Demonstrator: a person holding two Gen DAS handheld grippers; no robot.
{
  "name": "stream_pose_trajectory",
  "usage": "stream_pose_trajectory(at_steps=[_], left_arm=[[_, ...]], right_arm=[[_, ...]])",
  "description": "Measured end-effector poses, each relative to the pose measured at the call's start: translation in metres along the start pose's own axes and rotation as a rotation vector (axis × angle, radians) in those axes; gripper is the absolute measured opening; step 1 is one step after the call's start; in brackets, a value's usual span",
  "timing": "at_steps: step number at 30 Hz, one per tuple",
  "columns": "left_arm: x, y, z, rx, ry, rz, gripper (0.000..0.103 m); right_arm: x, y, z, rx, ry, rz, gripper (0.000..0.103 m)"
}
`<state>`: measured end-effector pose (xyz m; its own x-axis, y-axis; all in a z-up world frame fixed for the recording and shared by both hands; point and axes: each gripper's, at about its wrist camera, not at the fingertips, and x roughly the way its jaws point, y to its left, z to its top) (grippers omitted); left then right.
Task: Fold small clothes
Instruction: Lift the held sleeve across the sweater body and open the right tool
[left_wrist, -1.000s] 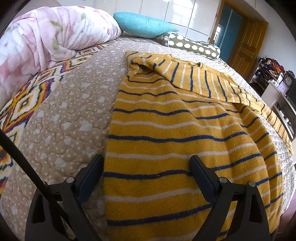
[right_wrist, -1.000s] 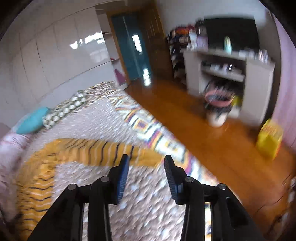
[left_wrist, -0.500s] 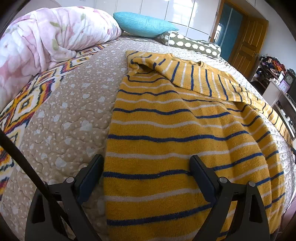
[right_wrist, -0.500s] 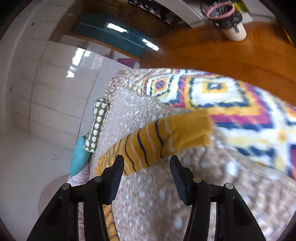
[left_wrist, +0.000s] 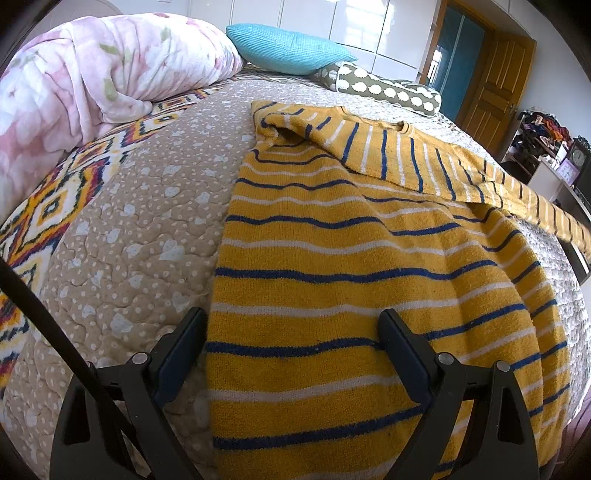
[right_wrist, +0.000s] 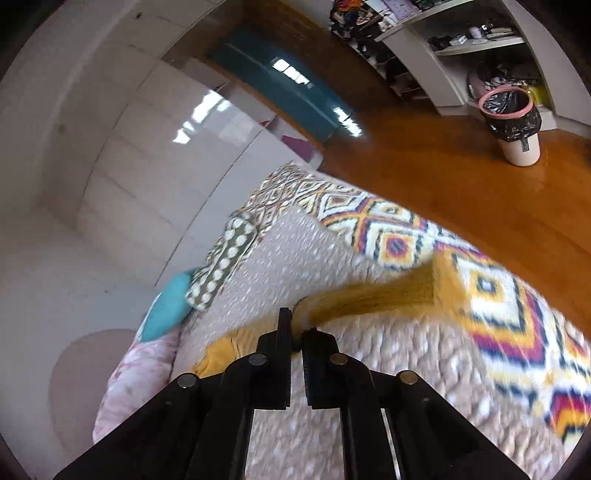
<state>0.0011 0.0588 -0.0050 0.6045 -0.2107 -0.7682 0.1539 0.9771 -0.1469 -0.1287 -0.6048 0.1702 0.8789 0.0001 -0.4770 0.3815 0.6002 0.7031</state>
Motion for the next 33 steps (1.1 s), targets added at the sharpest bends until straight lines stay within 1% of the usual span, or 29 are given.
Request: stream_pose_trajectory(at_steps=[1, 4, 6, 7, 9, 10, 11, 13, 14, 16, 18, 19, 20, 21, 22, 23, 24, 25, 26, 28, 30, 31, 32, 33], left_arm=[[0.000, 0.000, 0.000, -0.001, 0.000, 0.000, 0.092], [0.000, 0.000, 0.000, 0.001, 0.001, 0.002, 0.092], [-0.001, 0.000, 0.000, 0.003, 0.004, 0.007, 0.092], [-0.001, 0.000, 0.000, 0.005, 0.005, 0.009, 0.092], [-0.001, 0.000, 0.000, 0.004, 0.003, 0.008, 0.092], [-0.001, 0.000, 0.000, 0.003, 0.003, 0.008, 0.092], [-0.001, 0.000, 0.000, 0.003, 0.002, 0.007, 0.092], [-0.001, 0.001, 0.000, 0.003, 0.003, 0.007, 0.092], [-0.001, 0.001, 0.000, 0.004, 0.003, 0.007, 0.092], [-0.001, 0.000, 0.000, 0.003, 0.003, 0.006, 0.092], [-0.001, 0.001, 0.000, 0.002, 0.002, 0.006, 0.092], [-0.001, 0.000, 0.000, 0.003, 0.003, 0.006, 0.092], [-0.001, 0.001, 0.000, 0.003, 0.002, 0.005, 0.092], [-0.001, 0.001, 0.000, 0.003, 0.002, 0.005, 0.092], [-0.001, 0.001, 0.000, 0.001, 0.001, 0.003, 0.092], [-0.002, 0.001, 0.000, 0.000, -0.001, 0.001, 0.092], [-0.002, 0.001, 0.000, -0.002, -0.003, 0.000, 0.092], [-0.003, 0.002, 0.000, -0.005, -0.007, -0.004, 0.092], [-0.004, 0.003, -0.001, -0.009, -0.012, -0.009, 0.092], [-0.005, 0.004, -0.002, -0.021, -0.022, -0.021, 0.092], [-0.007, 0.008, -0.003, -0.039, -0.036, -0.044, 0.092], [-0.009, 0.009, -0.004, -0.048, -0.044, -0.056, 0.092], [-0.010, 0.013, -0.005, -0.062, -0.054, -0.076, 0.092], [-0.011, 0.014, -0.005, -0.070, -0.059, -0.087, 0.092]], right_arm=[[-0.004, -0.007, -0.012, 0.011, 0.021, -0.006, 0.006], [0.001, -0.044, -0.067, 0.061, 0.113, -0.084, 0.006], [0.005, -0.065, -0.096, 0.105, 0.167, -0.096, 0.007], [0.003, -0.072, -0.105, 0.125, 0.178, -0.092, 0.007], [-0.006, -0.080, -0.115, 0.147, 0.155, -0.078, 0.008], [-0.011, -0.081, -0.115, 0.150, 0.137, -0.082, 0.012], [-0.015, -0.082, -0.114, 0.151, 0.117, -0.093, 0.023], [-0.024, -0.085, -0.111, 0.139, 0.082, -0.108, 0.037], [-0.027, -0.086, -0.109, 0.128, 0.068, -0.120, 0.041], [-0.027, -0.089, -0.102, 0.123, 0.057, -0.152, 0.043], [-0.020, -0.083, -0.093, 0.117, 0.040, -0.194, 0.043], [-0.016, -0.082, -0.088, 0.096, 0.023, -0.237, 0.042], [-0.010, -0.079, -0.085, 0.078, 0.012, -0.270, 0.041], [-0.001, -0.075, -0.081, 0.062, 0.013, -0.295, 0.037], [0.006, -0.072, -0.075, 0.040, 0.028, -0.338, 0.018], [0.012, -0.068, -0.066, 0.018, 0.046, -0.362, 0.009], [0.017, -0.059, -0.060, 0.000, 0.056, -0.380, 0.009], [0.019, -0.044, -0.051, -0.043, 0.052, -0.419, 0.008], [0.025, -0.025, -0.043, -0.089, 0.043, -0.438, 0.008], [0.025, 0.017, -0.032, -0.188, 0.019, -0.442, 0.008], [0.038, 0.079, -0.028, -0.302, 0.010, -0.412, 0.008], [0.048, 0.113, -0.031, -0.361, 0.019, -0.385, 0.008], [0.059, 0.139, -0.036, -0.405, 0.030, -0.362, 0.008], [0.074, 0.170, -0.045, -0.461, 0.051, -0.332, 0.008]])
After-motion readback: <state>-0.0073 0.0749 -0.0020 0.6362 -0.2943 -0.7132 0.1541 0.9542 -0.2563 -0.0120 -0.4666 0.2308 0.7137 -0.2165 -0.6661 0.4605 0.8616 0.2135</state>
